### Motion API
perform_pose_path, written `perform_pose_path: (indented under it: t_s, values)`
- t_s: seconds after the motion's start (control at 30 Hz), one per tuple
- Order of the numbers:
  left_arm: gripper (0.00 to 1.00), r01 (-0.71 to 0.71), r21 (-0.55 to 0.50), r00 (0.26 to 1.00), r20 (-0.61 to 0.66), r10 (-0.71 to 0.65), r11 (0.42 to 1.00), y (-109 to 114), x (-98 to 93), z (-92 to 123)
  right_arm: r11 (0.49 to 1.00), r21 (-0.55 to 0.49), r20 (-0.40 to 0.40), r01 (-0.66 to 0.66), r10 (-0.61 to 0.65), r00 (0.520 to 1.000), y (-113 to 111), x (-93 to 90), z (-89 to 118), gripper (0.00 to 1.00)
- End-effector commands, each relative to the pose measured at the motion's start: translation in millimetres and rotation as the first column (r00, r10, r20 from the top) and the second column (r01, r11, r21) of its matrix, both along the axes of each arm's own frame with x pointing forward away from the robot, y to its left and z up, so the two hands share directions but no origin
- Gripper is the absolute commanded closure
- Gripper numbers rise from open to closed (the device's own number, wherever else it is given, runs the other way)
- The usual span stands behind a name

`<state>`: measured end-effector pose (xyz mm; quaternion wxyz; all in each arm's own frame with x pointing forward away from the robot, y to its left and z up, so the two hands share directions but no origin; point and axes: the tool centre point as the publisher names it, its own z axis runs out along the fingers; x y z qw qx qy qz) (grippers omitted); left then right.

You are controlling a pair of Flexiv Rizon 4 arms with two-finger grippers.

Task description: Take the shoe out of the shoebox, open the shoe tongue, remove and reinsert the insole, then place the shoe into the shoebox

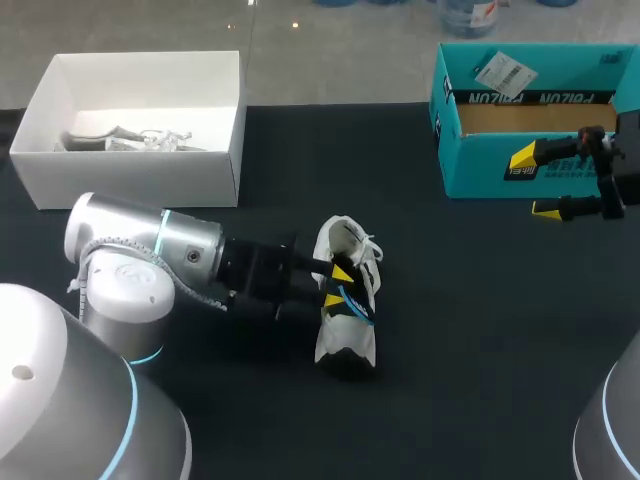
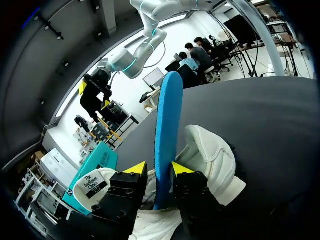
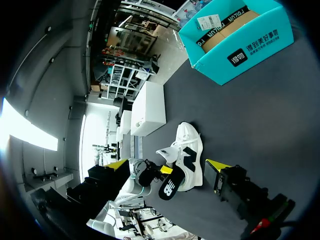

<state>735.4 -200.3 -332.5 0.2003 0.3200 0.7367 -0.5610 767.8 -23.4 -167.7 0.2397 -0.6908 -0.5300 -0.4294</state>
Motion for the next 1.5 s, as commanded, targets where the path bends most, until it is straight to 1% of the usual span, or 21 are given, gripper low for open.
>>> perform_pose_path:
  t_s: [0.03, 0.07, 0.17, 0.27, 0.37, 0.5, 0.6, 0.7, 0.73, 0.77, 0.87, 1.17, 1.3, 1.5]
  values:
    - [0.46, 0.003, -0.023, 1.000, 0.006, -0.003, 1.000, 19, -9.9, 15, 1.000, -0.004, -0.002, 0.002, -0.002, 1.000, 1, -0.3, 0, 0.00]
    - [0.50, 0.006, -0.033, 1.000, 0.005, -0.006, 0.999, 21, -12.3, 17, 1.000, -0.004, -0.002, 0.002, -0.002, 1.000, 1, -0.3, 0, 0.00]
    - [0.55, 0.017, -0.045, 1.000, 0.005, -0.017, 0.999, 23, -18.9, 22, 1.000, -0.004, -0.002, 0.002, -0.002, 1.000, 1, -0.3, 0, 0.00]
    - [0.55, 0.032, -0.043, 0.999, 0.002, -0.032, 0.999, 21, -24.2, 21, 1.000, -0.004, -0.002, 0.002, -0.002, 1.000, 1, -0.3, 0, 0.00]
    - [0.56, 0.054, -0.024, 0.999, -0.002, -0.055, 0.998, 16, -27.7, 15, 1.000, -0.004, -0.002, 0.002, -0.002, 1.000, 1, -0.3, 0, 0.00]
    - [0.60, 0.073, -0.013, 0.997, -0.004, -0.074, 0.997, 10, -30.0, 11, 1.000, -0.004, -0.002, 0.002, -0.002, 1.000, 1, -0.3, 0, 0.00]
    - [0.62, 0.080, -0.016, 0.997, -0.004, -0.080, 0.997, 6, -29.9, 13, 1.000, -0.004, -0.002, 0.002, -0.002, 1.000, 1, -0.3, 0, 0.00]
    - [0.73, 0.084, -0.024, 0.996, -0.003, -0.084, 0.996, 4, -29.7, 15, 1.000, -0.004, -0.002, 0.002, -0.002, 1.000, 1, -0.3, 0, 0.00]
    - [0.88, 0.085, -0.027, 0.996, -0.003, -0.085, 0.996, 4, -29.7, 16, 1.000, -0.004, -0.002, 0.002, -0.002, 1.000, 1, -0.3, 0, 0.00]
    - [1.00, 0.086, -0.030, 0.996, -0.003, -0.086, 0.996, 3, -29.7, 16, 1.000, -0.004, -0.002, 0.002, -0.002, 1.000, 1, -0.3, 0, 0.00]
    - [1.00, 0.090, -0.029, 0.996, -0.001, -0.090, 0.996, 4, -29.7, 15, 1.000, -0.004, -0.002, 0.002, -0.002, 1.000, 1, -0.3, 0, 0.00]
    - [1.00, 0.063, 0.015, 0.998, 0.020, -0.063, 0.998, 2, -23.4, -6, 1.000, -0.004, -0.002, 0.002, -0.002, 1.000, 1, -0.3, 0, 0.00]
    - [1.00, 0.050, 0.036, 0.998, 0.034, -0.051, 0.998, -2, -15.9, -17, 1.000, -0.004, -0.002, 0.002, -0.002, 1.000, 1, -0.3, 0, 0.00]
    - [1.00, 0.001, 0.049, 0.999, 0.035, -0.003, 0.999, -4, -0.3, -22, 1.000, -0.004, -0.002, 0.002, -0.002, 1.000, 1, -0.3, 0, 0.00]
